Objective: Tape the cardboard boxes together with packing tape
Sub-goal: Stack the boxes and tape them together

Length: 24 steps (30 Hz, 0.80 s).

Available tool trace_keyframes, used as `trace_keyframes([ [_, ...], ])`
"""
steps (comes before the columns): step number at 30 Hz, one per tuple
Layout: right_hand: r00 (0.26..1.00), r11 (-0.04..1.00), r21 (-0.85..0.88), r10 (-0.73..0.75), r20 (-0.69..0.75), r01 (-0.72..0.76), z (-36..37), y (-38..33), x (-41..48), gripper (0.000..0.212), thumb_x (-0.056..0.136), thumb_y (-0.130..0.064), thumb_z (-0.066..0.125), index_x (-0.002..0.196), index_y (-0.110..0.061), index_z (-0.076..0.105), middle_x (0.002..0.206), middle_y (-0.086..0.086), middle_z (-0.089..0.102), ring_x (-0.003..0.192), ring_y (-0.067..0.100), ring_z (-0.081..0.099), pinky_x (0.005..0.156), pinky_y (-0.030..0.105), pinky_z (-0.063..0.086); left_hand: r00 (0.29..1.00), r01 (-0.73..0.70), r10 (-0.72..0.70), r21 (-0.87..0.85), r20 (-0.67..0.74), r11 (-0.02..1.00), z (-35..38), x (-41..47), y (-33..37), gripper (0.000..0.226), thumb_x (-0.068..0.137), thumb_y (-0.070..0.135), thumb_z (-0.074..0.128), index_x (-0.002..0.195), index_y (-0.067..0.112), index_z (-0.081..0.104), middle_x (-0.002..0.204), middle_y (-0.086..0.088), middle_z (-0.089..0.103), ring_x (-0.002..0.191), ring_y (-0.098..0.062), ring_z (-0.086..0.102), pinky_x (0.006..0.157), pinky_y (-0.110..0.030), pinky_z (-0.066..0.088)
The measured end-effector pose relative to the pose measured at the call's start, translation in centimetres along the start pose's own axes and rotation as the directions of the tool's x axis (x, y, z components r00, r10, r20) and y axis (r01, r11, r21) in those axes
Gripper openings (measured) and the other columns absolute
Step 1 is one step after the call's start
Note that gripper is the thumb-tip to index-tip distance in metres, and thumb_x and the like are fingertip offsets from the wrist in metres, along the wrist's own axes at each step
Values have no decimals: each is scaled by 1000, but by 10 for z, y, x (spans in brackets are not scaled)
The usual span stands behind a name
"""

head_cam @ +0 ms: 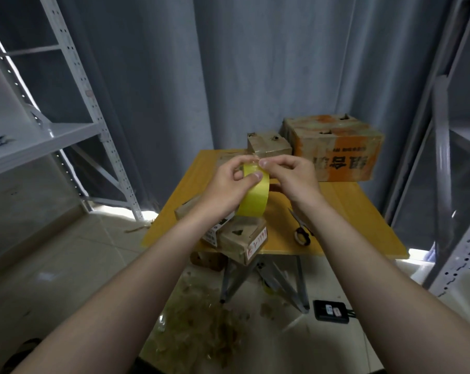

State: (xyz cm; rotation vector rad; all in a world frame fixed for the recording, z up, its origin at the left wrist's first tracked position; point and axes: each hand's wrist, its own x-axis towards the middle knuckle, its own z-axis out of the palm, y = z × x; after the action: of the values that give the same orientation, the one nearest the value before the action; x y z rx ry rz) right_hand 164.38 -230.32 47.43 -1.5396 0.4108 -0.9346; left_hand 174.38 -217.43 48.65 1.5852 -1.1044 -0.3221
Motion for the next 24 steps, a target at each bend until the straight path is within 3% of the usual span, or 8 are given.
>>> trace_keyframes([
  [3,999,999,18,30,-37,-29,3,0,-1,10,90,-13,78,84,-20,80,94,4,80,100,27,75,98,58,56,996,27,-33,-72,-78,997,5,1,-6,59,96,26,73,139,44,38,77,-17,72,69,-19,62,68,-33,50],
  [4,999,999,9,31,-36,-30,4,-1,-2,10,91,-13,77,85,-20,80,94,3,80,101,25,75,99,57,56,994,12,-21,-86,-104,996,5,-1,-8,60,95,25,74,136,46,36,68,-14,66,62,-19,58,63,-33,47],
  [6,999,1000,-11,20,-36,-20,6,-4,-5,12,91,-14,77,83,-22,79,91,-3,80,97,17,75,99,56,56,994,-36,26,-89,-110,995,3,-6,-9,47,95,24,73,126,42,42,58,-4,53,52,-17,46,52,-32,38],
  [8,999,1000,-21,14,-29,-15,8,-8,-9,14,91,-14,77,81,-23,79,87,-8,79,93,11,74,99,55,57,995,-51,43,-82,-89,995,2,-11,-8,35,97,25,71,119,38,46,56,-1,49,51,-18,41,52,-32,35],
  [10,1000,1000,-19,7,-22,-8,10,-13,-12,16,90,-15,78,78,-25,80,91,-5,79,99,18,74,100,57,55,995,-53,46,-83,-87,995,0,-16,-5,27,99,25,69,116,34,50,54,0,50,53,-19,42,57,-33,37],
  [15,999,999,-11,-51,-7,51,10,-25,-19,12,83,-24,78,74,-30,80,93,2,78,103,32,71,102,61,52,997,-13,-1,-181,-74,983,-1,-26,14,28,98,24,71,122,32,59,84,-30,71,70,-34,64,66,-48,53],
  [21,996,996,20,-87,-6,87,8,-32,-24,6,78,-27,77,75,-31,79,89,-2,78,96,26,73,97,59,57,997,26,-41,-216,-67,976,1,-28,24,25,98,21,72,121,25,63,89,-18,78,74,-31,69,69,-49,54],
  [24,994,994,1,-108,-24,108,6,-31,-24,10,80,-21,77,75,-29,78,90,0,79,95,23,73,97,56,57,996,32,-48,-208,-72,978,3,-25,21,23,97,21,72,118,25,64,85,-8,80,70,-21,71,63,-40,55],
])
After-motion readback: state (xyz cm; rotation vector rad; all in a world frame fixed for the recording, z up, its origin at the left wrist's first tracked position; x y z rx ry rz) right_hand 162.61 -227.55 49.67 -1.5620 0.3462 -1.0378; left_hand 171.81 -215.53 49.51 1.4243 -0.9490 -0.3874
